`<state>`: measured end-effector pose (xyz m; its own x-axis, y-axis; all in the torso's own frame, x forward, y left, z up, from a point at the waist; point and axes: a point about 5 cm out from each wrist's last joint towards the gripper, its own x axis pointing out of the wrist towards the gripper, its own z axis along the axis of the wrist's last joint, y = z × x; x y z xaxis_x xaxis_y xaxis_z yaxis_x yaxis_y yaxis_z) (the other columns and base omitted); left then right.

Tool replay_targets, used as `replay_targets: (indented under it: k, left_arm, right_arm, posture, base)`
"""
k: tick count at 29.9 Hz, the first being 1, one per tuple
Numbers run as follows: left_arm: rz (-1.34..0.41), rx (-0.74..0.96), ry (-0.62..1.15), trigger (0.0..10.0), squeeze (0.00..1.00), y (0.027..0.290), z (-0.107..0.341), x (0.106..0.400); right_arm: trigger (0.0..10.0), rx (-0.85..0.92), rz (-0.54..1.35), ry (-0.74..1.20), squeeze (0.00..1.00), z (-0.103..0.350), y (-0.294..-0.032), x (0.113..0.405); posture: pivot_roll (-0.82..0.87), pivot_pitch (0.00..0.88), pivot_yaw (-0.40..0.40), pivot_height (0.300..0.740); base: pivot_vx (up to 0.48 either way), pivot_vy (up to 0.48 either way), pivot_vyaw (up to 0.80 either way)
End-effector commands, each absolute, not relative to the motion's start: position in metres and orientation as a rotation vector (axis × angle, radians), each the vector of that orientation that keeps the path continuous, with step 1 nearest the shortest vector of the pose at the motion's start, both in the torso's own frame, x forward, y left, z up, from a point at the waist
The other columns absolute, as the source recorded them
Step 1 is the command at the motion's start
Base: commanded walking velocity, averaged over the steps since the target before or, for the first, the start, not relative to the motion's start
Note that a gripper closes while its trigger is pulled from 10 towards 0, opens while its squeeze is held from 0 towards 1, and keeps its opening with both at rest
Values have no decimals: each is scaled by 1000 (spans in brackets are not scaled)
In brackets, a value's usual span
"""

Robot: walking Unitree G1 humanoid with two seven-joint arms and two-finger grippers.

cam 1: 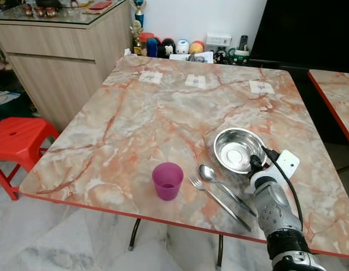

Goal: Setting the table

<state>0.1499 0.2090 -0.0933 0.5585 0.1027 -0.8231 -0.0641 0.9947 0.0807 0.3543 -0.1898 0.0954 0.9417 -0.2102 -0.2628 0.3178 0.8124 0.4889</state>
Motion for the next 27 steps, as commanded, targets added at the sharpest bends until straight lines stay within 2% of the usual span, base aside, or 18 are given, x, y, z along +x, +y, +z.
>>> replay_targets:
  k: [1, 6, 7, 8, 9, 10, 11, 23, 27]
  left_arm:
    - [86, 44, 1027, 10000, 0, 209, -98, 139]
    - [85, 45, 1028, 10000, 0, 209, -98, 138]
    - [85, 45, 1029, 10000, 0, 209, -98, 138]
    - [85, 45, 1029, 10000, 0, 209, -98, 138]
    - [85, 46, 1030, 10000, 0, 209, -98, 138]
    - [85, 47, 1030, 10000, 0, 209, -98, 138]
    - [84, 47, 1030, 10000, 0, 209, -98, 138]
    - [84, 55, 1034, 10000, 0, 210, -99, 136]
    - [89, 73, 1037, 10000, 0, 214, -99, 135]
  right_arm:
    - [2078, 569, -295, 201, 0, 96, -190, 356]
    - [2000, 573, -306, 198, 0, 95, -193, 355]
    - [1569, 574, -310, 195, 0, 95, -193, 355]
    - [1569, 574, -310, 195, 0, 95, -193, 355]
    - [902, 585, -327, 171, 0, 97, -194, 355]
    - [902, 590, -333, 162, 0, 98, -194, 354]
    - [0, 601, -341, 147, 0, 99, -194, 354]
    - [0, 789, -391, -55, 0, 113, -202, 348]
    - [0, 807, -320, -145, 0, 123, -197, 343]
  posture:
    - [11, 85, -23, 740]
    - [11, 83, -24, 740]
    - [12, 81, -24, 740]
    - [12, 81, -24, 740]
    - [11, 78, -24, 740]
    - [11, 78, -24, 740]
    - [10, 77, -24, 740]
    - [9, 66, -26, 740]
    - [10, 64, -27, 740]
  base:
    - [0, 0, 0]
    - [0, 0, 0]
    - [0, 0, 0]
    - [0, 0, 0]
    - [0, 0, 0]
    - [0, 0, 0]
    - [0, 0, 0]
    - [0, 0, 0]
    - [0, 0, 0]
